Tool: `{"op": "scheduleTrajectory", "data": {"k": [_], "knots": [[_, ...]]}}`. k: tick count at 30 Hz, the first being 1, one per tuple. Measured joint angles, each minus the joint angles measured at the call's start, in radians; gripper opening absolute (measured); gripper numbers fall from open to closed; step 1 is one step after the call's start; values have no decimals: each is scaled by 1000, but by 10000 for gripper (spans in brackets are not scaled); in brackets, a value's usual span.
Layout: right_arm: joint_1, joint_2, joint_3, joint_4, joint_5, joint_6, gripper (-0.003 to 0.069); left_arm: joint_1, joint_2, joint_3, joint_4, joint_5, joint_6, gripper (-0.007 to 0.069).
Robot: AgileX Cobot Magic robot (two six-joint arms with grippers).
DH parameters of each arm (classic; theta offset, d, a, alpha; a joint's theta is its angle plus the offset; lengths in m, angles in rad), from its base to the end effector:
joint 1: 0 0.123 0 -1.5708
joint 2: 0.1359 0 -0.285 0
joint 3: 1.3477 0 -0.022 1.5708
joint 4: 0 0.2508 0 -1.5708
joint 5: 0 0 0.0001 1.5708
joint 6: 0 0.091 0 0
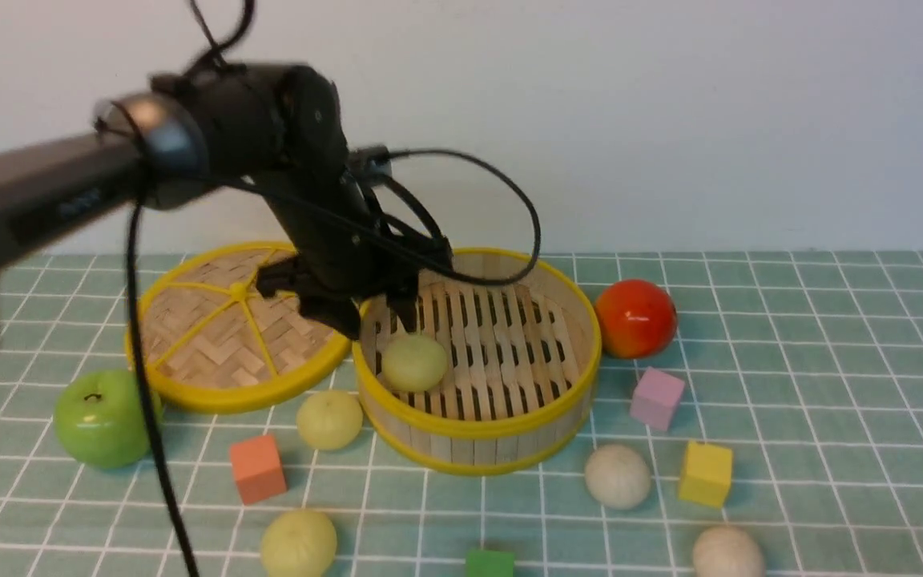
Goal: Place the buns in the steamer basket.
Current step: Use the left arm to grab a steamed stuffed bun
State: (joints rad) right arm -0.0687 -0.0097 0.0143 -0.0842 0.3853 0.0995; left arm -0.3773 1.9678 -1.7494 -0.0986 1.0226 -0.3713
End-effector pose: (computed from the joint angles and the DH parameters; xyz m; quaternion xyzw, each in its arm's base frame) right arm 0.0519 -0.0065 0.1744 0.0456 0.8039 -0.0267 0.5924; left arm 0.3998 -0.1667 0.2746 -0.0135 0.9772 -0.1188 0.1754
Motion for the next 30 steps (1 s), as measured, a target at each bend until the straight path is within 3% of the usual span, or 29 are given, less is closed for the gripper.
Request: {"op": "scheduleTrajectory", "data": {"k": [4,8,11,17,30], "knots": [[0,0,0,0,0,0,114,0,-155,18,99,93,14,494],[0,0,0,0,0,0,114,0,-242,131,121,73,36,465],[0,0,0,1,0,0,114,0,-243,304,122,-57,85,381],[0,0,0,1,0,0,114,0,-152,376,122,-190,205,242],[0,0,0,1,0,0,114,0,-2,376,124,-324,220,248]]}}
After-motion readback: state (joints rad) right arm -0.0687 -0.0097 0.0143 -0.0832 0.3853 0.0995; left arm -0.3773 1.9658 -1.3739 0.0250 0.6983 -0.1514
